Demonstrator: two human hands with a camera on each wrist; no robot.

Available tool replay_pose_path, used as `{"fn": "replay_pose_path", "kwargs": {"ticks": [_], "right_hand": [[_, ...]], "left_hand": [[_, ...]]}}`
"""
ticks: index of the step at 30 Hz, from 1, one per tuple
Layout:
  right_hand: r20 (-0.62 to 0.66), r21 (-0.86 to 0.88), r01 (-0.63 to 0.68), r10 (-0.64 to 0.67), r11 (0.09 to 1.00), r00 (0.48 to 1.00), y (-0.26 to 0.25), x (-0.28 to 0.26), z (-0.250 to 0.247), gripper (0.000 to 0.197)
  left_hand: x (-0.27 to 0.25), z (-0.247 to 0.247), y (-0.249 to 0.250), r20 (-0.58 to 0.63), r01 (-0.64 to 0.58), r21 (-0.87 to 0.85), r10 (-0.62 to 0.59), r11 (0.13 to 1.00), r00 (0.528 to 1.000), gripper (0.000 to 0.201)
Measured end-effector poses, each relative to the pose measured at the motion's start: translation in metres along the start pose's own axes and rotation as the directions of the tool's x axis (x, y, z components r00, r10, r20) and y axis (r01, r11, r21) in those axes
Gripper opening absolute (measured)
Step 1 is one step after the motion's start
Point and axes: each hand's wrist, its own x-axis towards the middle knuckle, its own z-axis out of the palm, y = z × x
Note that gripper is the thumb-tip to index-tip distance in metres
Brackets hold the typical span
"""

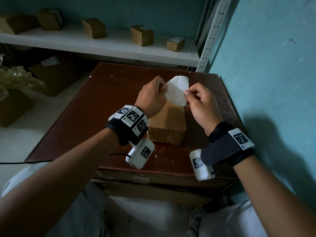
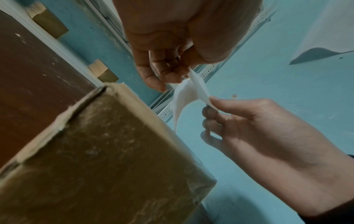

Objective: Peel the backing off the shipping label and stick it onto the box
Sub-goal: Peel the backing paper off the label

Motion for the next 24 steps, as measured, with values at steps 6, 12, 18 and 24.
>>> {"fn": "replay_pose_path", "kwargs": {"ticks": [6,12,18,24], "right_hand": [[-0.003,0.006,0.001,-0.001,1.000,1.000,-0.0001,0.0000,-0.0001,0.015],[0.000,-0.003,0.001,-0.001,1.000,1.000,0.0010,0.0000,-0.0006,0.015],[-0.002,-0.022,0.014,-0.014,1.000,1.000,0.0003,0.0003,-0.0004,0.016],[-0.005,-0.034,0.013,-0.013,0.999,1.000,-0.0010,-0.0006,-0.0019,0.015]], "left_hand": [[0.0001,-0.0016,0.0001,-0.001,0.006,0.004,-0.006,1.000,1.000,0.009],[0.0004,-0.0024,-0.0003,0.002,0.009,-0.009,-0.009,1.000,1.000,0.009],[0.0017,-0.0027,-0.0020,-0.001,0.016,-0.005,-0.016,1.000,1.000,0.009],[0.0031,-0.0029,-0.0034,-0.008,0.015,0.005,-0.015,1.000,1.000,0.009]]}}
